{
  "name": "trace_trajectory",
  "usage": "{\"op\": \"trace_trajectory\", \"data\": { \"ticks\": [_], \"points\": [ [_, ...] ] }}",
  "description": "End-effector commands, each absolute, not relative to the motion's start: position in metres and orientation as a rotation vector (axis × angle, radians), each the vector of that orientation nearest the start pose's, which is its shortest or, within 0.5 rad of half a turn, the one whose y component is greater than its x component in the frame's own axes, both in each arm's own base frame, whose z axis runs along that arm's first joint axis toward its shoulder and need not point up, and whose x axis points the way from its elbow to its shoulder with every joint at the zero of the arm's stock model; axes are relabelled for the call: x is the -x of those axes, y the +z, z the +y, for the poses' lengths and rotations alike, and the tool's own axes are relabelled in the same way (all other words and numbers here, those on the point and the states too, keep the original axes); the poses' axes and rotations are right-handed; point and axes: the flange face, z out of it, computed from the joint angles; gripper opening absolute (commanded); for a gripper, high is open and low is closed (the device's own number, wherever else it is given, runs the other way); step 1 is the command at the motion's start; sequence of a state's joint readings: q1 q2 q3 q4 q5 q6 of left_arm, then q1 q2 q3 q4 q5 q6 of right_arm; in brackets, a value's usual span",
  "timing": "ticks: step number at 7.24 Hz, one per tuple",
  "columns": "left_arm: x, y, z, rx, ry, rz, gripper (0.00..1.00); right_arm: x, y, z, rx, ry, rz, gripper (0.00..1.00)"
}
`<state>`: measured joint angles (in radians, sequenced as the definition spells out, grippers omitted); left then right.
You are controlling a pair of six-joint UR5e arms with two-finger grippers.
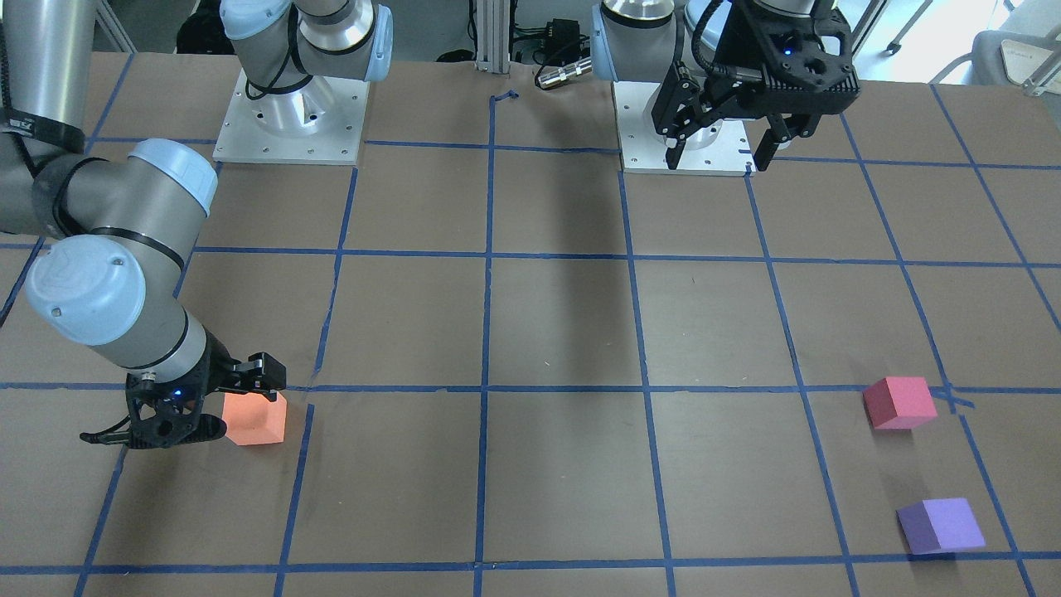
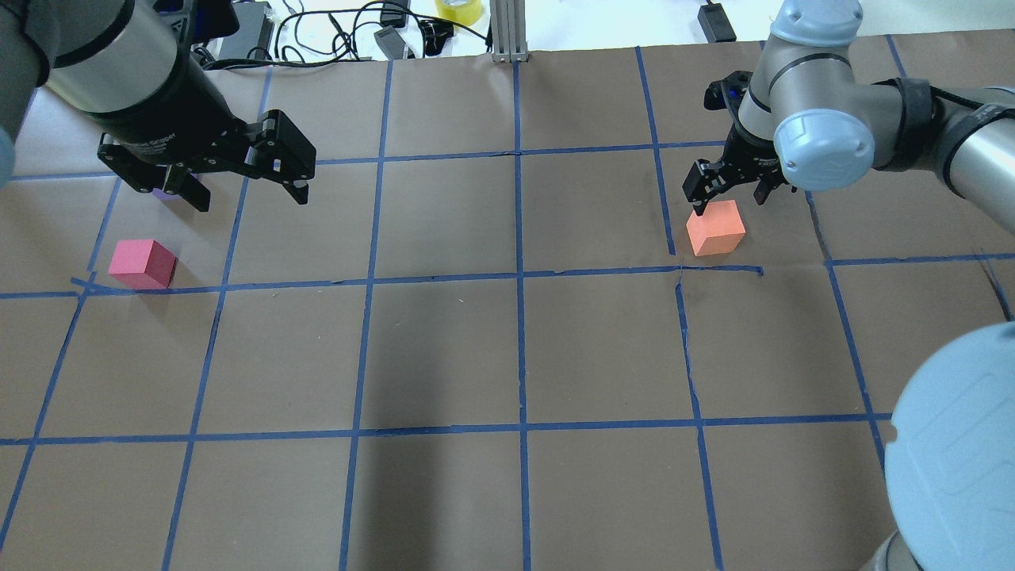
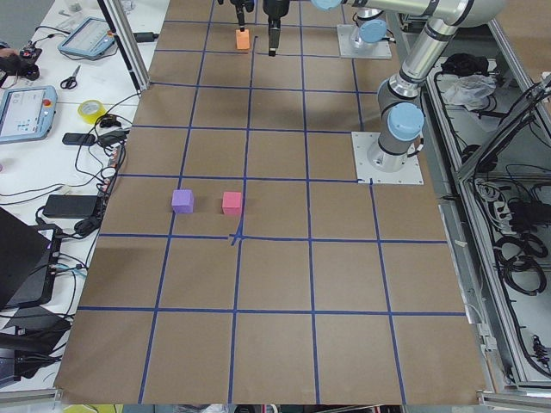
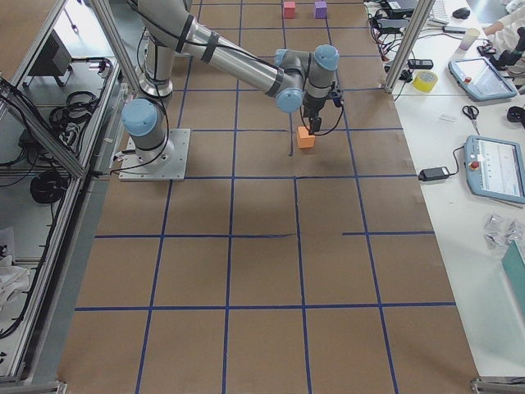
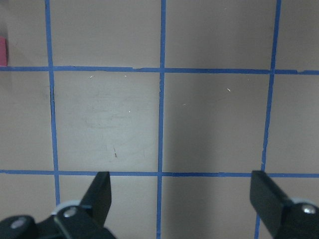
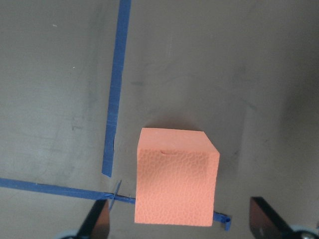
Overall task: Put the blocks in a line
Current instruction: 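Lower the right gripper over the orange cube and close on it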
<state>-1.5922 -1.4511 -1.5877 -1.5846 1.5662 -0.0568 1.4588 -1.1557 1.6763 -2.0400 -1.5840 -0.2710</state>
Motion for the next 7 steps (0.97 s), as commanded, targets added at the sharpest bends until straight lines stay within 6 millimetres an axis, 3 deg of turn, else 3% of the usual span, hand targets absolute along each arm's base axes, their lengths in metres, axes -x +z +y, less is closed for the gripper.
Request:
{"op": "trace_trajectory", "data": {
  "ticks": [1, 4, 7],
  "points": [
    [0.143, 0.535, -0.445, 0.055, -0.142, 3.146, 1.0, -0.062, 0.229, -0.624, 0.269, 0.11, 3.134, 1.0],
    [0.143, 0.535, -0.445, 0.055, -0.142, 3.146, 1.0, -0.06, 0.211, -0.637, 0.262, 0.05, 3.146, 1.0],
    [0.143, 0.535, -0.445, 0.055, -0.142, 3.146, 1.0, -0.061, 0.201, -0.634, 0.269, 0.075, 3.142, 1.0]
  ]
}}
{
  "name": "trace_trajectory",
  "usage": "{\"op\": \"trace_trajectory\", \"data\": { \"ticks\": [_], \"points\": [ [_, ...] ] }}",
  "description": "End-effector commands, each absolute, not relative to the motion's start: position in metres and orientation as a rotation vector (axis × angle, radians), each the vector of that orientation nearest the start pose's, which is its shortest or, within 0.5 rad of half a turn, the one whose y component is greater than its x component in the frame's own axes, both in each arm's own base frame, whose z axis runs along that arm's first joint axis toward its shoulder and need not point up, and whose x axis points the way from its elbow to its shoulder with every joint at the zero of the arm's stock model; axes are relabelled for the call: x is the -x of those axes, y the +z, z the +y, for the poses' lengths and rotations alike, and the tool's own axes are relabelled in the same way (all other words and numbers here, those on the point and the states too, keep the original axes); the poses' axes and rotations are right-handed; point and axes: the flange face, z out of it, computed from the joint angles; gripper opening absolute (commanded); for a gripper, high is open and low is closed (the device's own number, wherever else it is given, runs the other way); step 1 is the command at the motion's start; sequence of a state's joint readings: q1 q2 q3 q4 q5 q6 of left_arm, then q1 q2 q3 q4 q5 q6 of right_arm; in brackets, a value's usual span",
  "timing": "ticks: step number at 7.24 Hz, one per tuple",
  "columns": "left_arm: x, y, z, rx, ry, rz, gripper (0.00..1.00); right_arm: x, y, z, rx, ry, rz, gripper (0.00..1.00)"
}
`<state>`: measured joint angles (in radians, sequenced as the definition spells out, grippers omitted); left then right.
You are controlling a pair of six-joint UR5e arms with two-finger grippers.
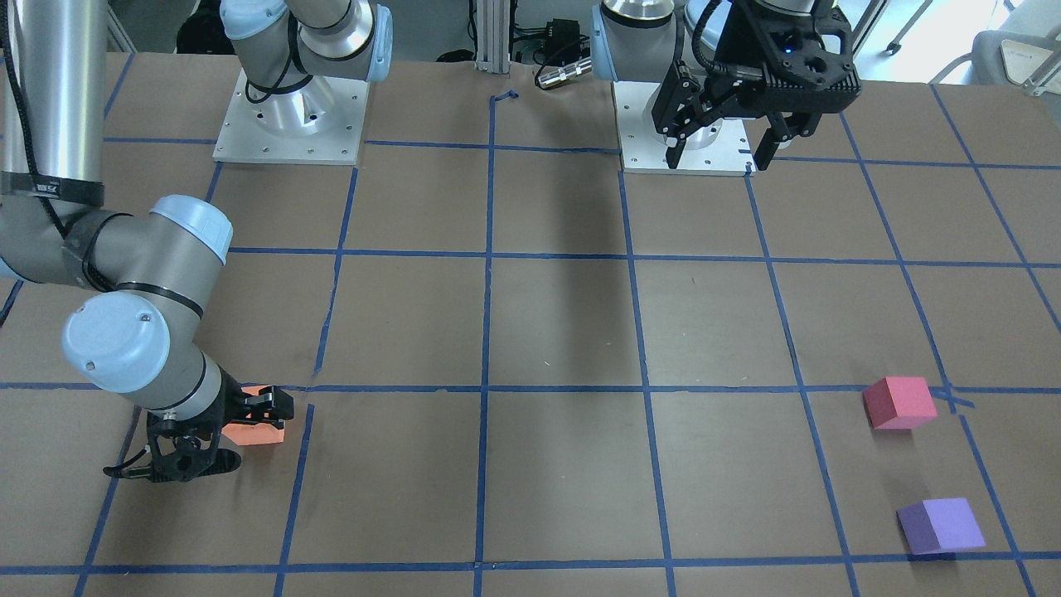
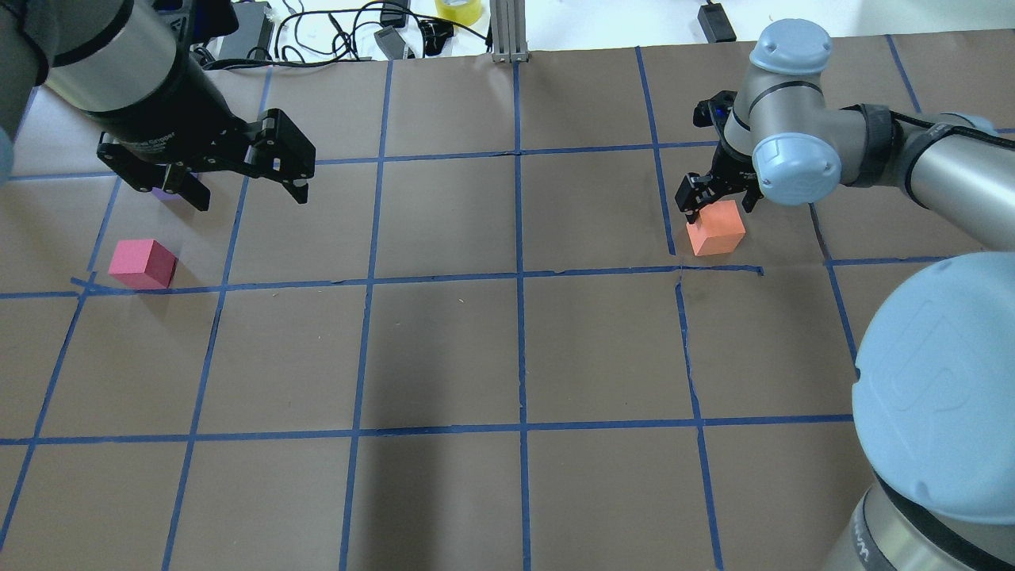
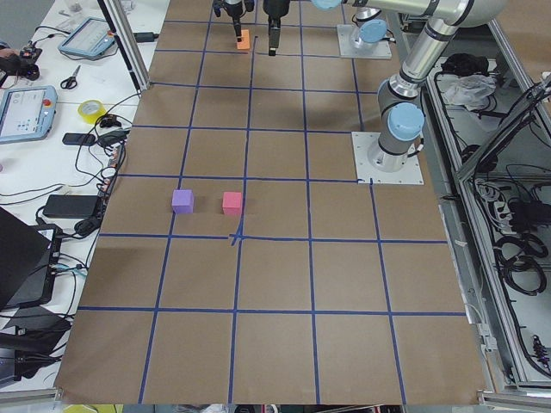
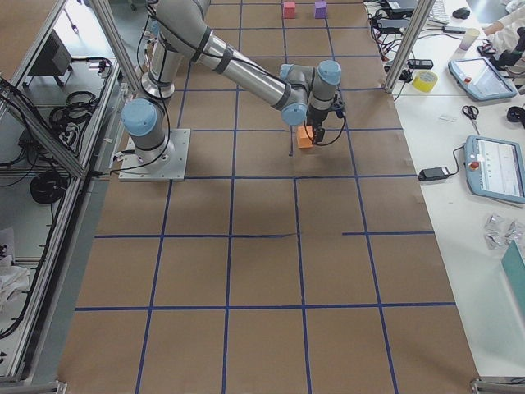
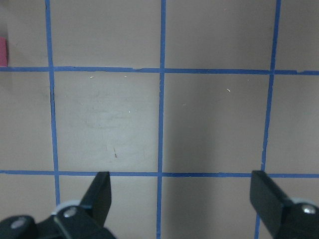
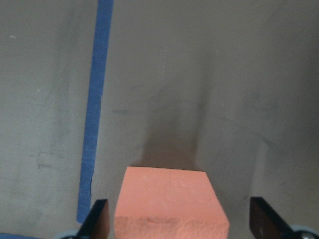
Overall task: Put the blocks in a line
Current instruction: 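Lower the right gripper over the orange cube and close on it, then carry the orange cube with the right gripper toward the table center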
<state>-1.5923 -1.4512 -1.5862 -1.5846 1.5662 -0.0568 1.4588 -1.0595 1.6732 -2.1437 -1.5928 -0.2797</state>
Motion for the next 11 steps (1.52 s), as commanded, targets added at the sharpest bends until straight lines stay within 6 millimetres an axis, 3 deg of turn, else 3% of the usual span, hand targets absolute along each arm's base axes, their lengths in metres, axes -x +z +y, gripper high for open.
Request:
{"op": "trace_trajectory", "data": {
  "ticks": [1, 2, 3, 4, 5, 6, 7, 9, 10, 11],
  "points": [
    [0.143, 0.535, -0.445, 0.058, -0.142, 3.146, 1.0, -0.061, 0.2, -0.634, 0.262, 0.082, 3.141, 0.8],
    [0.143, 0.535, -0.445, 0.055, -0.142, 3.146, 1.0, -0.061, 0.193, -0.634, 0.25, 0.099, 3.14, 0.37],
    [0.143, 0.536, -0.444, 0.055, -0.144, 3.146, 1.0, -0.061, 0.193, -0.635, 0.242, 0.099, 3.141, 0.12],
    [0.143, 0.536, -0.444, 0.055, -0.145, 3.146, 1.0, -0.061, 0.196, -0.635, 0.242, 0.093, 3.138, 0.0],
    [0.143, 0.536, -0.444, 0.055, -0.145, 3.146, 1.0, -0.06, 0.211, -0.638, 0.24, 0.064, 3.146, 0.0],
    [0.143, 0.536, -0.444, 0.055, -0.145, 3.146, 1.0, -0.069, 0.245, -0.636, 0.184, -0.025, 3.15, 0.0],
    [0.143, 0.536, -0.444, 0.055, -0.145, 3.146, 1.0, -0.094, 0.269, -0.633, 0.09, -0.084, 3.162, 0.0],
    [0.143, 0.536, -0.444, 0.055, -0.142, 3.146, 1.0, -0.181, 0.291, -0.63, -0.038, -0.133, 3.139, 0.0],
    [0.143, 0.536, -0.444, 0.055, -0.142, 3.146, 1.0, -0.229, 0.292, -0.622, -0.078, -0.149, 3.137, 0.0],
    [0.143, 0.536, -0.444, 0.055, -0.142, 3.146, 1.0, -0.272, 0.279, -0.619, -0.077, -0.132, 3.127, 0.0]
  ]
}}
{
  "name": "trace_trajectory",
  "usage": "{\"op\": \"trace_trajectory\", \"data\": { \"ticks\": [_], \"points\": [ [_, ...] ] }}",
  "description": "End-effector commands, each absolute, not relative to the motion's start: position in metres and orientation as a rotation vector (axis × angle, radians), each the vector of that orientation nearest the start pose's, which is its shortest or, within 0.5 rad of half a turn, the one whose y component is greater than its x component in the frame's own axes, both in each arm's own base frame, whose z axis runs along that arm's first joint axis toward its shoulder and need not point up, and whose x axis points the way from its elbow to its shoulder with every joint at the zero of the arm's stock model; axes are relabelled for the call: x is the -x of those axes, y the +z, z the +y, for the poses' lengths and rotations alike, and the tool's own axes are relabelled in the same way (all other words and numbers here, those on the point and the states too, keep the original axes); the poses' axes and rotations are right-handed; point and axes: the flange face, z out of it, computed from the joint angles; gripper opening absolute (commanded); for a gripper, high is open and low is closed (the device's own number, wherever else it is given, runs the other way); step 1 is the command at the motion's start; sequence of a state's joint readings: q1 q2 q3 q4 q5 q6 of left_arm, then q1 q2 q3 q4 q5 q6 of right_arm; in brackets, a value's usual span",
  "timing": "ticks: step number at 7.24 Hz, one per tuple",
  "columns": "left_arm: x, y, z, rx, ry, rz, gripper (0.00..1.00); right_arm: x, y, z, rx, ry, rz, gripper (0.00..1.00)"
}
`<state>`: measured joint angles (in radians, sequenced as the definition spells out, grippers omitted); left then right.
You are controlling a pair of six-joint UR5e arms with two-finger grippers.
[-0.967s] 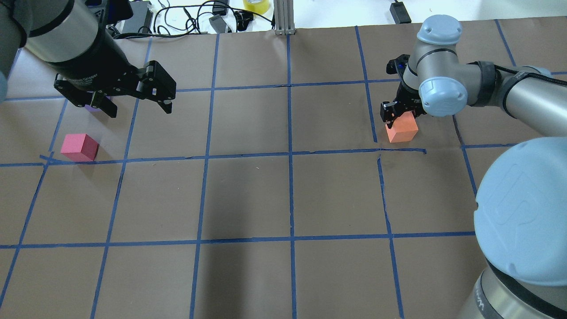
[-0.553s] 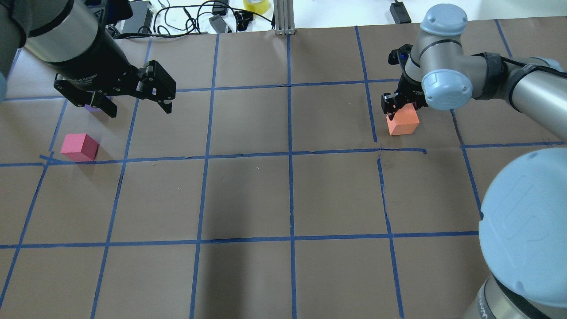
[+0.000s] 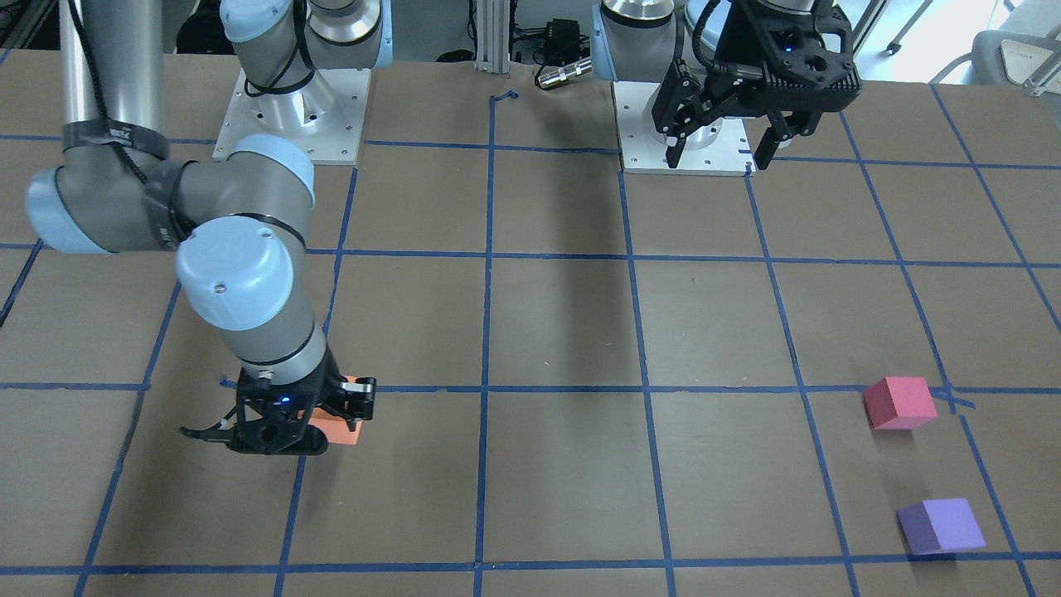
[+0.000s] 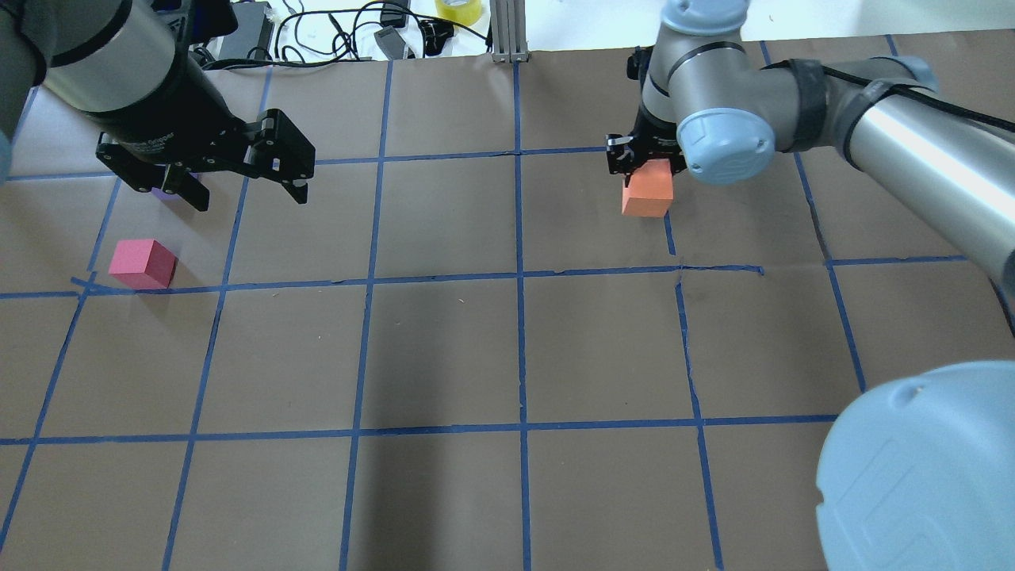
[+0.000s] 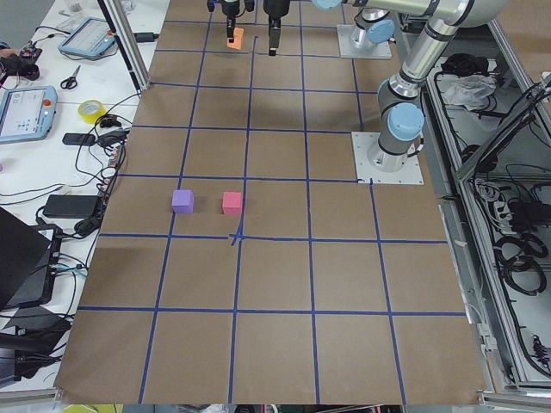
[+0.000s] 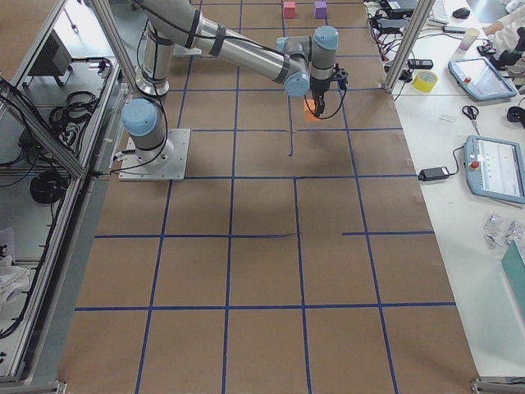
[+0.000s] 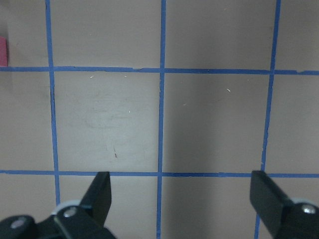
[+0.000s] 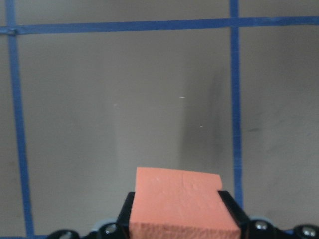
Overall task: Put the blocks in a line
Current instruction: 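Carry the orange cube with the right gripper toward the table center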
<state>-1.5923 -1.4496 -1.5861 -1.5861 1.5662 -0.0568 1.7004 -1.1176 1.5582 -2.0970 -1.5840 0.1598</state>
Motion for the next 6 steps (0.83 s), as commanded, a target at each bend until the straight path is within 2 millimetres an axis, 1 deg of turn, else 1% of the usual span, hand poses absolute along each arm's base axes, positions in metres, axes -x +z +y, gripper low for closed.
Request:
{"op": "trace_trajectory", "data": {
  "ticks": [1, 2, 3, 5, 6],
  "points": [
    [0.143, 0.536, -0.444, 0.055, -0.142, 3.146, 1.0, -0.309, 0.269, -0.623, -0.068, -0.131, 3.12, 0.0],
    [0.143, 0.535, -0.445, 0.055, -0.14, 3.146, 1.0, -0.343, 0.259, -0.627, 0.001, -0.137, 3.117, 0.0],
    [0.143, 0.534, -0.444, 0.055, -0.137, 3.146, 1.0, -0.367, 0.254, -0.629, 0.054, -0.14, 3.116, 0.0],
    [0.143, 0.535, -0.445, 0.05, -0.14, 3.146, 1.0, -0.379, 0.233, -0.64, 0.191, -0.108, 3.115, 0.02],
    [0.143, 0.535, -0.445, 0.05, -0.14, 3.146, 1.0, -0.386, 0.225, -0.647, 0.205, -0.105, 3.113, 0.06]
  ]
}}
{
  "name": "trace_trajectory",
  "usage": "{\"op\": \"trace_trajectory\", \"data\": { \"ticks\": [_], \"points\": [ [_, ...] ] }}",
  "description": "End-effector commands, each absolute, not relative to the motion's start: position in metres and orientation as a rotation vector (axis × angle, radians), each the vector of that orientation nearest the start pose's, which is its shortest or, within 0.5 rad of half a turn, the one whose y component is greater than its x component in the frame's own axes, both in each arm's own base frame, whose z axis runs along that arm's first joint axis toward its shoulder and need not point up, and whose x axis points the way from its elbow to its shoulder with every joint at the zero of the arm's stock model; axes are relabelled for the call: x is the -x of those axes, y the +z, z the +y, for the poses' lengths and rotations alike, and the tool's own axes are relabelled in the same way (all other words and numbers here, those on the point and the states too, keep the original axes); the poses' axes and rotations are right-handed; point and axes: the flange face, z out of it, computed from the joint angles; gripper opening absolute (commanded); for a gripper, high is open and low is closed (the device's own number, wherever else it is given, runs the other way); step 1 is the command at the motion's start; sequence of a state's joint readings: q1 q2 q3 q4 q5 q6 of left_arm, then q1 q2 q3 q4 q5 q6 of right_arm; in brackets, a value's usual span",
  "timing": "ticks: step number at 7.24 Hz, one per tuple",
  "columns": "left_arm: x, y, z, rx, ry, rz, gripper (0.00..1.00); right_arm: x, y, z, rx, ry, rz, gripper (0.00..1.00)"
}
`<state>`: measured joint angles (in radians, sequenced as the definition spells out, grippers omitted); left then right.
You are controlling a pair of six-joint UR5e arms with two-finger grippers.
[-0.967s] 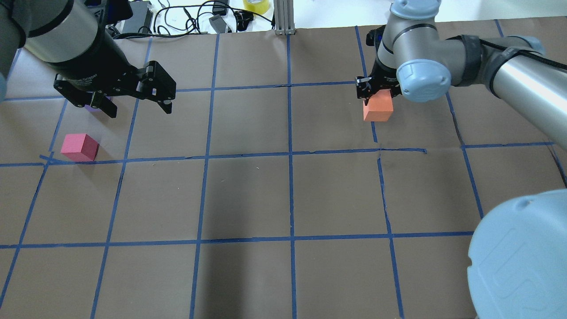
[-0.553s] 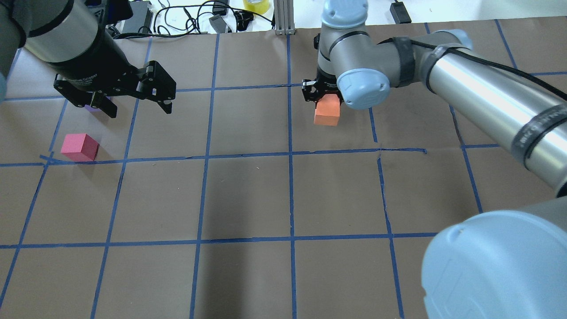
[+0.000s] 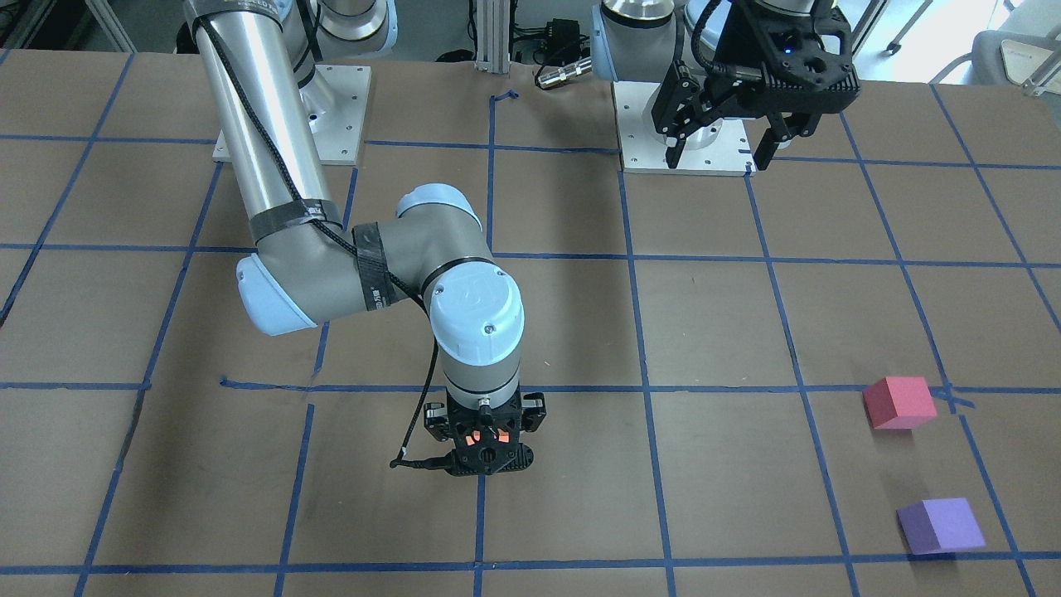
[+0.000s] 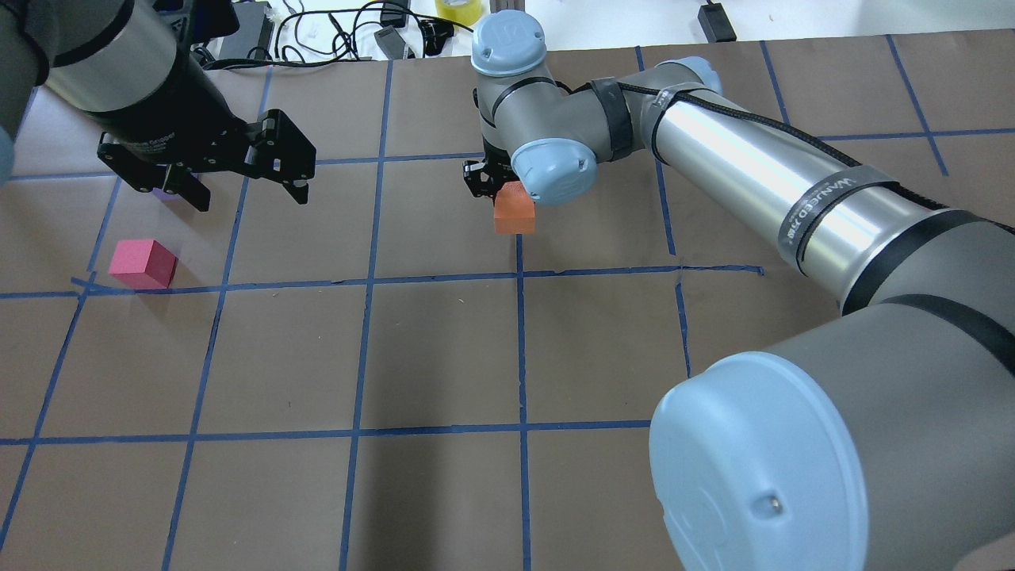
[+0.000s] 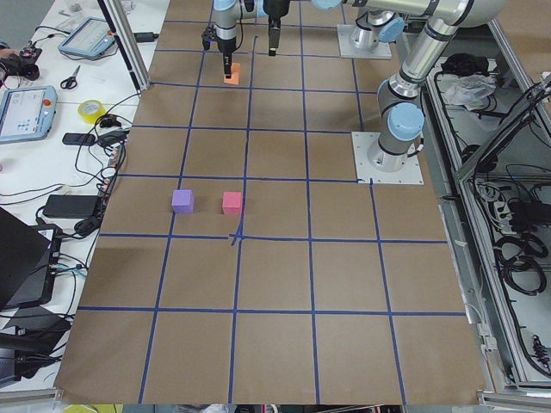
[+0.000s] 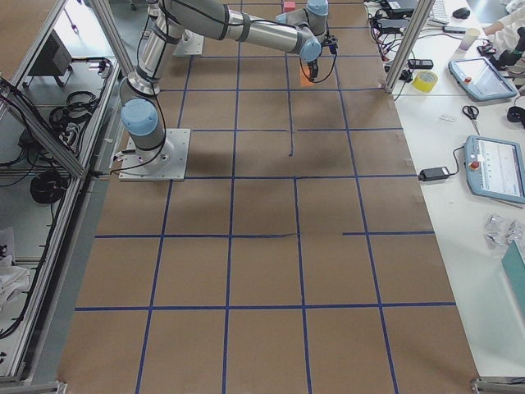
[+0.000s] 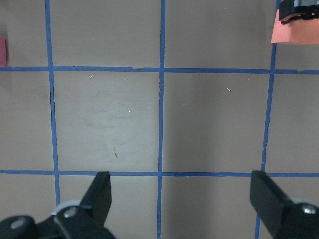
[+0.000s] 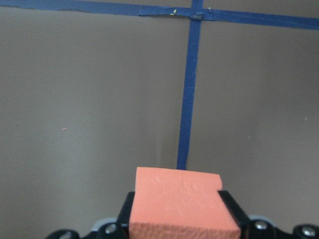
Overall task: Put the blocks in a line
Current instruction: 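Carry the orange cube with the right gripper toward the table center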
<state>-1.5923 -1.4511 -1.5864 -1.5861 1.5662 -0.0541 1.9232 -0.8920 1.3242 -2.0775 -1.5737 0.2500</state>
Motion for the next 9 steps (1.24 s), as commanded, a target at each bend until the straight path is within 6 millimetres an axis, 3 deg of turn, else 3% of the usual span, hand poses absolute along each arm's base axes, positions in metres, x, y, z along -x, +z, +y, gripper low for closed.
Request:
{"op": "trace_trajectory", "data": {
  "ticks": [1, 3, 4, 5, 7, 9],
  "points": [
    [0.143, 0.535, -0.445, 0.05, -0.14, 3.146, 1.0, -0.405, 0.216, -0.642, 0.227, -0.098, 3.111, 0.12],
    [0.143, 0.535, -0.445, 0.05, -0.14, 3.146, 1.0, -0.409, 0.204, -0.642, 0.235, -0.077, 3.114, 0.22],
    [0.143, 0.536, -0.444, 0.05, -0.142, 3.146, 1.0, -0.409, 0.198, -0.642, 0.235, -0.063, 3.117, 0.42],
    [0.143, 0.535, -0.445, 0.05, -0.14, 3.146, 1.0, -0.41, 0.198, -0.642, 0.237, -0.068, 3.118, 0.99],
    [0.143, 0.535, -0.445, 0.05, -0.142, 3.146, 1.0, -0.41, 0.205, -0.641, 0.175, -0.068, 3.113, 1.0],
    [0.144, 0.535, -0.445, 0.048, -0.14, 3.146, 1.0, -0.405, 0.247, -0.632, 0.142, -0.074, 3.115, 1.0]
  ]
}}
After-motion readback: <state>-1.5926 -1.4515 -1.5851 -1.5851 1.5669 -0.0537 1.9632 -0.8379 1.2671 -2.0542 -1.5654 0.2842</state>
